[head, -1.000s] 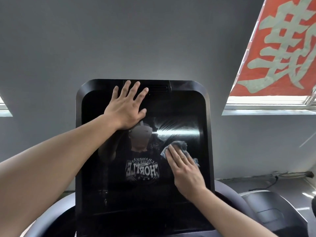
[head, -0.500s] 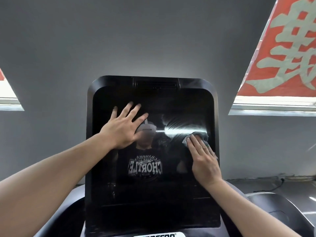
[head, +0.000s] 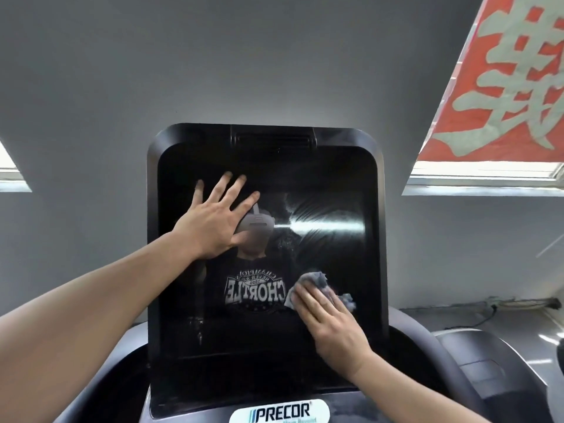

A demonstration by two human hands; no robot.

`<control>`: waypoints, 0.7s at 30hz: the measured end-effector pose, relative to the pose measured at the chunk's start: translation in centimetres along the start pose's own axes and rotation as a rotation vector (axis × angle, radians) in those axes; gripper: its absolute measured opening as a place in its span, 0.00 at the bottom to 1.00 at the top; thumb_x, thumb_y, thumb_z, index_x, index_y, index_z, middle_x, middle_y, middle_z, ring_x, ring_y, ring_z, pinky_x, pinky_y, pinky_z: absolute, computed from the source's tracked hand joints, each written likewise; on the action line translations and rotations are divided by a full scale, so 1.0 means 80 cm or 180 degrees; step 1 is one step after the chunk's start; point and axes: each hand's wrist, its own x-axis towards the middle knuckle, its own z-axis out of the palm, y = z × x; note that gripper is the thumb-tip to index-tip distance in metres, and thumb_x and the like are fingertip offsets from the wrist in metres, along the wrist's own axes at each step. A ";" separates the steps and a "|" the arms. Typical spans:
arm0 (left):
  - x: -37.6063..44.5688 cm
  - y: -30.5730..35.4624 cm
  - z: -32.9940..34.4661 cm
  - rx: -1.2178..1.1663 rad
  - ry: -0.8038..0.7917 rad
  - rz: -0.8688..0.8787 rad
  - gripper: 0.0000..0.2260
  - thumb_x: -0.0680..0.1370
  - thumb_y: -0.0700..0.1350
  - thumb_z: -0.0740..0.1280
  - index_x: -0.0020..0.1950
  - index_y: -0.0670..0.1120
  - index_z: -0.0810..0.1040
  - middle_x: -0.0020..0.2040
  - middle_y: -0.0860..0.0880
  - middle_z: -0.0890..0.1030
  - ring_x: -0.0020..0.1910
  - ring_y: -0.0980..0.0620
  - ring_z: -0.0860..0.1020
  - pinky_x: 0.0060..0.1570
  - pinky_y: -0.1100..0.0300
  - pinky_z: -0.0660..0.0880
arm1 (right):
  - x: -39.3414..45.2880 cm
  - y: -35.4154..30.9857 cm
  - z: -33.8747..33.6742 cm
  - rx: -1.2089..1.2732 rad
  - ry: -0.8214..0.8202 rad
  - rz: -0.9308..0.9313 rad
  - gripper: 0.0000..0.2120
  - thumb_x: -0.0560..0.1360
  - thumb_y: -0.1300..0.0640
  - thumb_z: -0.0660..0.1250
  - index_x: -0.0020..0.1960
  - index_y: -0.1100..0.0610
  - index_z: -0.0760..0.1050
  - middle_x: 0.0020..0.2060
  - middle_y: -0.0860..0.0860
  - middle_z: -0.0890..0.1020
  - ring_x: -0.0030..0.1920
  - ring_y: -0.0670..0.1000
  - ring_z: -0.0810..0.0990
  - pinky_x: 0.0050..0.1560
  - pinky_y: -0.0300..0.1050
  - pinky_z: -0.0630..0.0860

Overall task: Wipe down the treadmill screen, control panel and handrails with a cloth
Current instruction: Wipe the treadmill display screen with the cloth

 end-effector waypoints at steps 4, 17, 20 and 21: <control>0.000 0.000 -0.001 -0.0003 -0.0041 -0.0008 0.38 0.80 0.69 0.54 0.85 0.58 0.41 0.85 0.47 0.37 0.83 0.42 0.34 0.77 0.28 0.47 | 0.011 0.053 -0.017 0.0164 0.0288 0.0716 0.30 0.77 0.66 0.55 0.78 0.57 0.71 0.80 0.52 0.68 0.81 0.52 0.64 0.76 0.59 0.67; -0.002 0.000 -0.003 -0.0015 -0.0071 -0.0018 0.38 0.81 0.69 0.54 0.85 0.58 0.41 0.85 0.46 0.37 0.83 0.42 0.34 0.77 0.28 0.46 | -0.021 -0.014 0.011 -0.0044 0.0285 0.1327 0.37 0.72 0.68 0.52 0.82 0.62 0.63 0.83 0.57 0.60 0.84 0.56 0.54 0.79 0.59 0.58; -0.002 0.001 -0.001 -0.0038 -0.0059 -0.0019 0.38 0.81 0.69 0.54 0.85 0.58 0.41 0.85 0.47 0.37 0.83 0.42 0.34 0.77 0.28 0.46 | -0.032 -0.043 0.018 -0.0042 -0.0093 0.0394 0.35 0.74 0.65 0.53 0.82 0.60 0.63 0.83 0.56 0.61 0.83 0.57 0.58 0.76 0.59 0.60; -0.002 0.002 -0.002 -0.0039 -0.0054 -0.0019 0.38 0.81 0.69 0.54 0.85 0.58 0.41 0.85 0.47 0.37 0.83 0.42 0.34 0.77 0.28 0.46 | -0.033 -0.028 0.012 -0.0124 -0.0175 0.0165 0.34 0.75 0.64 0.54 0.82 0.59 0.64 0.83 0.55 0.62 0.82 0.56 0.60 0.75 0.58 0.62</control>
